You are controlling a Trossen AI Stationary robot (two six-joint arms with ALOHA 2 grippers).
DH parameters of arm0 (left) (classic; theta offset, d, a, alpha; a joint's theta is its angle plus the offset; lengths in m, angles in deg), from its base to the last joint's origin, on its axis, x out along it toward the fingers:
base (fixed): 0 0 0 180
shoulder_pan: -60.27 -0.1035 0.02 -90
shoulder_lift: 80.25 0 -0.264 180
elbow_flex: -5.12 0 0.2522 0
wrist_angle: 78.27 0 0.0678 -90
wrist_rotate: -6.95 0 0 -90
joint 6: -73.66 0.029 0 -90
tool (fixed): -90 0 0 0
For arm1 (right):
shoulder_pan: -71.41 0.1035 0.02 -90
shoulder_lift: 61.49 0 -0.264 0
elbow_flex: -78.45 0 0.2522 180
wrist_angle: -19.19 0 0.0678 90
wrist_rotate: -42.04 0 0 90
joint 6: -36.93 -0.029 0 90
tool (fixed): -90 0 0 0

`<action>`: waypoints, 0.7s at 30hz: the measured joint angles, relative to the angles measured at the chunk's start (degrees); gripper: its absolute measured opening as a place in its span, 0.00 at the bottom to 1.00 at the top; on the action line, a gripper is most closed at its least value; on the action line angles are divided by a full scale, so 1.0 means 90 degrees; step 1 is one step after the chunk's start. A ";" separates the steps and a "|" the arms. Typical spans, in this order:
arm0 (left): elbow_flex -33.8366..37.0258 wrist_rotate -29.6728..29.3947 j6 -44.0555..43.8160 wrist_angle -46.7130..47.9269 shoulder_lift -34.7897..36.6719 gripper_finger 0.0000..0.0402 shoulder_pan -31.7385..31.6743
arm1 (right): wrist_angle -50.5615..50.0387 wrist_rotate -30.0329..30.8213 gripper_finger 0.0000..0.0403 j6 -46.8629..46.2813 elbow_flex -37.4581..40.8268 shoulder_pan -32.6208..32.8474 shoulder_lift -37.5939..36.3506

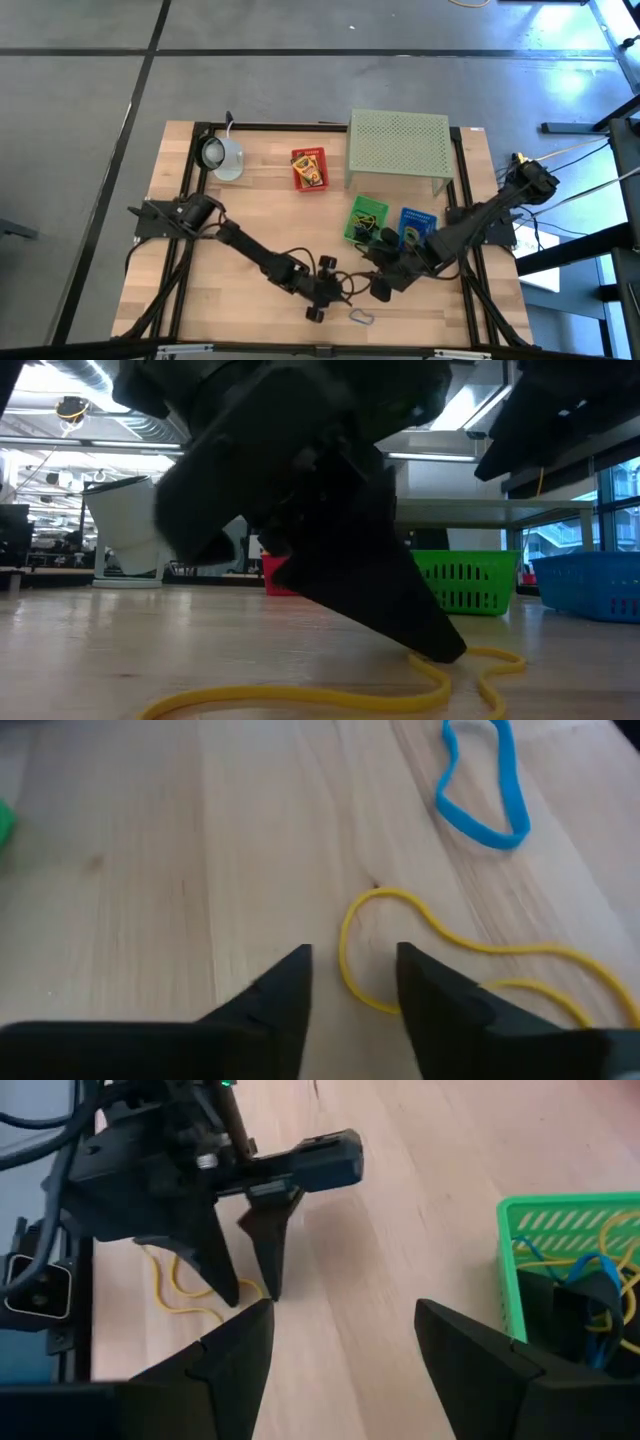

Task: Pick & Place Office Desk Supplies
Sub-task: Put the yellow rubber band into the green bin

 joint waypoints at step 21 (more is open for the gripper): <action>-0.0087 0.0004 0.0064 0.0362 0.0208 0.00 0.0120 | 0.0208 0.0381 0.61 -0.0408 0.0000 0.0531 0.0000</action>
